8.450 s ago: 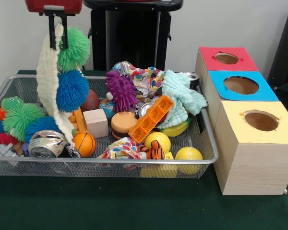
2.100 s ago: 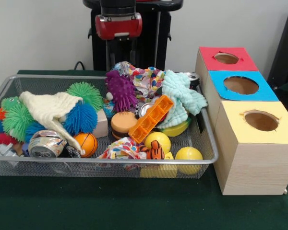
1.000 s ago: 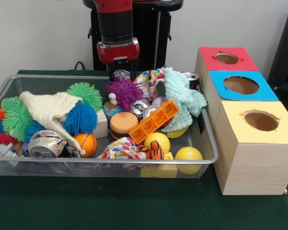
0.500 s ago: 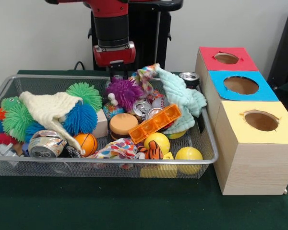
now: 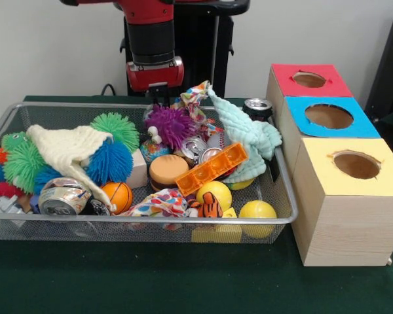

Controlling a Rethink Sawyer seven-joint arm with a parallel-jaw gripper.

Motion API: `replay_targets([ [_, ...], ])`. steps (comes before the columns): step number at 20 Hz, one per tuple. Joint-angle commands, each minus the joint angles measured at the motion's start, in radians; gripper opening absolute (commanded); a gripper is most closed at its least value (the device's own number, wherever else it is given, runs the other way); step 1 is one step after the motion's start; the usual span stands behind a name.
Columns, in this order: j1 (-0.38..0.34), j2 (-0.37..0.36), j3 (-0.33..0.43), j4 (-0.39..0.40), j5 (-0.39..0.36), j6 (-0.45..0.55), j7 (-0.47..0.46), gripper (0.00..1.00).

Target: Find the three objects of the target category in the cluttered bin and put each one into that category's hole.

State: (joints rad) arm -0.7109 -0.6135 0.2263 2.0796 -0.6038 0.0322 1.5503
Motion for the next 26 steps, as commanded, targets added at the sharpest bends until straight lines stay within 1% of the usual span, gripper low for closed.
replay_targets([
  [1,0.009,-0.052,0.045,-0.049,0.02,0.094,0.076,0.0],
  [7,0.019,-0.204,0.08,0.056,0.079,0.169,0.091,0.0],
  [9,0.037,-0.252,0.087,0.083,0.107,0.194,0.102,0.0],
  [11,0.057,-0.28,0.092,0.107,0.134,0.211,0.115,0.0],
  [17,0.122,-0.33,0.078,0.157,0.195,0.215,0.147,0.0],
  [22,0.153,-0.349,0.065,0.163,0.233,0.223,0.143,0.0],
  [26,0.192,-0.353,0.057,0.17,0.266,0.223,0.155,0.0],
])
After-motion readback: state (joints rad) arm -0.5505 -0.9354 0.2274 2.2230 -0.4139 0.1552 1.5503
